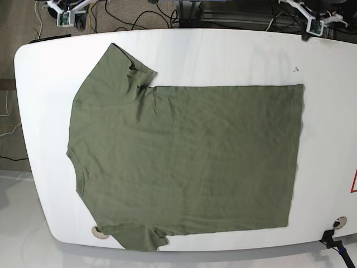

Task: Fold the T-shirt properly
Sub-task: 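Lower both grippers toward the shoulder corners of the green T-shirt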

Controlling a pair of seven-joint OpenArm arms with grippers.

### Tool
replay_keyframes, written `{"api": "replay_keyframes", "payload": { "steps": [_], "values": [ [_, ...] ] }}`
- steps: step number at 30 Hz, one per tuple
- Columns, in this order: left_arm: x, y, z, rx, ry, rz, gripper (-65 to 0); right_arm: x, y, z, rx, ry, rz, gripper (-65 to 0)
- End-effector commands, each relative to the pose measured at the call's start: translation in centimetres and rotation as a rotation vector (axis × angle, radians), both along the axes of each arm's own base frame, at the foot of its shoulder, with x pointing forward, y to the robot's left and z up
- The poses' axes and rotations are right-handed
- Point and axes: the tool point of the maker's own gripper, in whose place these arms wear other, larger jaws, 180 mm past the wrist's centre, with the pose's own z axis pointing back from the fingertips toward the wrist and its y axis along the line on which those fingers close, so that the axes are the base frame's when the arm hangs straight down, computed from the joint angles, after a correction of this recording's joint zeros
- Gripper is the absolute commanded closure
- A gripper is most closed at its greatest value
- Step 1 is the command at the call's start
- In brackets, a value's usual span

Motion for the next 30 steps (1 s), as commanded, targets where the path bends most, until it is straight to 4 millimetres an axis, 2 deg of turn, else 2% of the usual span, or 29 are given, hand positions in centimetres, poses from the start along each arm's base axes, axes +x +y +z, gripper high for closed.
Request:
{"api": "replay_keyframes", "payload": {
  "steps": [1,3,5,9,10,13,16,17,19,24,30],
  "values": [
    [1.8,-0.6,2.3,0.007,-0.080,-0.042,0.0,2.0,1.0,1.7,0.011,-0.037,0.066,0.0],
    [3.5,-1.0,3.8,0.019,-0.145,-0.072,0.0,4.4,2.2,3.0,0.017,-0.066,0.140,0.0],
    [4.8,-1.2,5.0,0.030,-0.193,-0.097,0.0,6.1,2.5,4.2,0.004,-0.092,0.177,0.0],
    [6.8,-1.6,7.0,0.033,-0.283,-0.130,0.0,8.6,1.6,6.6,-0.052,-0.159,0.190,0.0],
    [6.7,-1.6,6.7,0.033,-0.275,-0.119,-0.2,8.7,1.8,6.1,-0.042,-0.155,0.197,0.0],
    [7.9,-1.6,7.3,0.025,-0.314,-0.110,-2.4,9.8,0.4,6.9,-0.076,-0.184,0.175,0.0],
    [9.2,-1.7,7.7,0.012,-0.348,-0.098,-10.2,10.4,-1.2,6.7,-0.095,-0.176,0.145,-3.2],
    [9.5,-1.8,7.8,0.004,-0.356,-0.097,-14.3,10.6,-1.7,6.4,-0.090,-0.170,0.132,-5.3],
    [10.5,-2.0,8.4,-0.007,-0.386,-0.104,-18.6,10.9,-2.7,5.3,-0.060,-0.156,0.104,-10.0],
    [13.7,-3.0,9.6,-0.063,-0.441,-0.131,-13.9,12.6,-5.4,2.8,0.062,-0.154,0.014,-19.3],
    [16.6,-3.5,10.5,-0.097,-0.468,-0.132,-11.8,15.2,-8.8,2.2,0.088,-0.178,-0.051,-21.7]
  ]
}}
